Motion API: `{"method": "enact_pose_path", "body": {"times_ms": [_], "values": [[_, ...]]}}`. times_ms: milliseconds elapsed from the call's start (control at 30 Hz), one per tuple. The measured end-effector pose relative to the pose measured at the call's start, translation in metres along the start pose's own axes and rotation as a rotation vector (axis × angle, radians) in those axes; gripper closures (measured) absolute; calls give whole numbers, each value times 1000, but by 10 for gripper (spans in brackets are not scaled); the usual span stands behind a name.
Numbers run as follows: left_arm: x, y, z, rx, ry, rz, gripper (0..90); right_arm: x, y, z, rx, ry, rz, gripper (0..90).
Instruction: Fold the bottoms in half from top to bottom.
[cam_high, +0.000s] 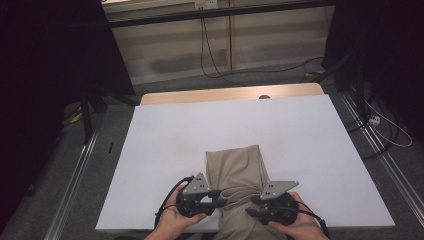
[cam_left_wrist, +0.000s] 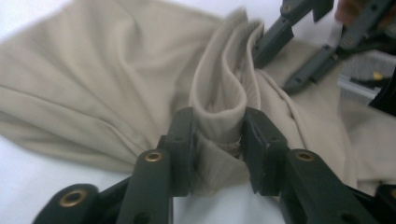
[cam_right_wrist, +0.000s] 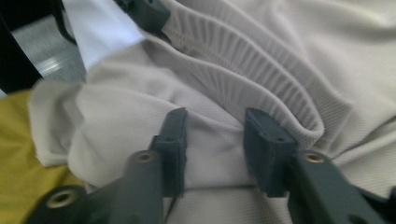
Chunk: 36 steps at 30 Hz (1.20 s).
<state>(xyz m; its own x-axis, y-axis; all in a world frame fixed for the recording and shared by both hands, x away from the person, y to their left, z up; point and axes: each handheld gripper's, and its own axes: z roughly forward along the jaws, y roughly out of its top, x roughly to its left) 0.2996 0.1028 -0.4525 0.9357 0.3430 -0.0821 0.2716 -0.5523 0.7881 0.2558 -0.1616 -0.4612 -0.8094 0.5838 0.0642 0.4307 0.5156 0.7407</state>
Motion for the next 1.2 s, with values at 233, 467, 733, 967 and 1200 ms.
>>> {"method": "enact_pose_path", "body": {"times_ms": [233,467,733,967,1200], "values": [[-5,-1,2,8,9,19,675,4,-7,-17,17,-26,-26,900],[-8,-1,3,10,24,38,653,3,-28,-47,23,-65,12,900],[-26,-2,-6,15,-14,105,587,4,-37,-60,-2,-69,45,786],[-35,-2,-7,35,-75,138,575,-12,-8,-46,-91,-66,61,600],[-33,-4,-3,45,-110,121,568,-13,-9,-13,2,-7,44,587]]}}
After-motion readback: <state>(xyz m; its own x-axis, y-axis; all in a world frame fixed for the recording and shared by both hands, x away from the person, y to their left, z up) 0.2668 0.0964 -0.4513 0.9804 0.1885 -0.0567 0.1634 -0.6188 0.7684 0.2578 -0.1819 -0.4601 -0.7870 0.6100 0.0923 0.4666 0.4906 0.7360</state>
